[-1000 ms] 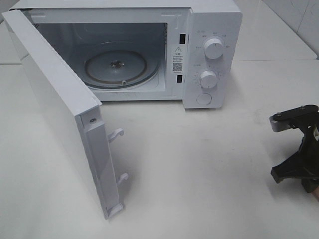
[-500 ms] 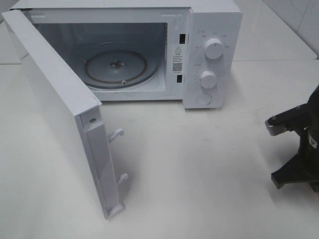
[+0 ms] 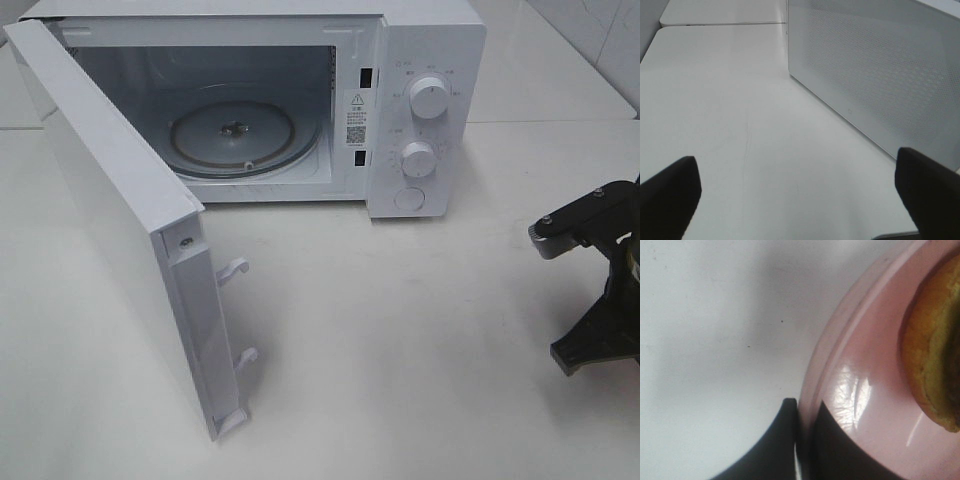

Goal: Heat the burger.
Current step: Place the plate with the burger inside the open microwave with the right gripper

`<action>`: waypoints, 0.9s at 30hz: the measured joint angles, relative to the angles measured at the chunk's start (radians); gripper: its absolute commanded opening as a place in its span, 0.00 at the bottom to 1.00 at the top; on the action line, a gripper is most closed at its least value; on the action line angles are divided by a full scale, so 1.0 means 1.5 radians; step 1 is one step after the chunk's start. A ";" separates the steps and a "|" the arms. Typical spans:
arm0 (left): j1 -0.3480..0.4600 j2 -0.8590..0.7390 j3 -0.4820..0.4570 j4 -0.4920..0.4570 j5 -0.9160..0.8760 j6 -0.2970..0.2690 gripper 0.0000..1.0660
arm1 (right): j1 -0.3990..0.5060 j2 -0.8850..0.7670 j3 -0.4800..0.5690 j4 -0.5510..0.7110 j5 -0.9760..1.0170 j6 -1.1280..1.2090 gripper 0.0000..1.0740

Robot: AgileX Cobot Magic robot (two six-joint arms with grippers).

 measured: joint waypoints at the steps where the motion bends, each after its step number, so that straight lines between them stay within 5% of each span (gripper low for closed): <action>1: 0.000 0.000 0.000 0.000 0.000 0.000 0.92 | 0.014 -0.013 0.000 0.001 0.016 -0.002 0.00; 27: 0.000 0.000 0.000 0.000 0.000 0.000 0.92 | 0.271 -0.127 0.000 0.045 0.122 -0.138 0.00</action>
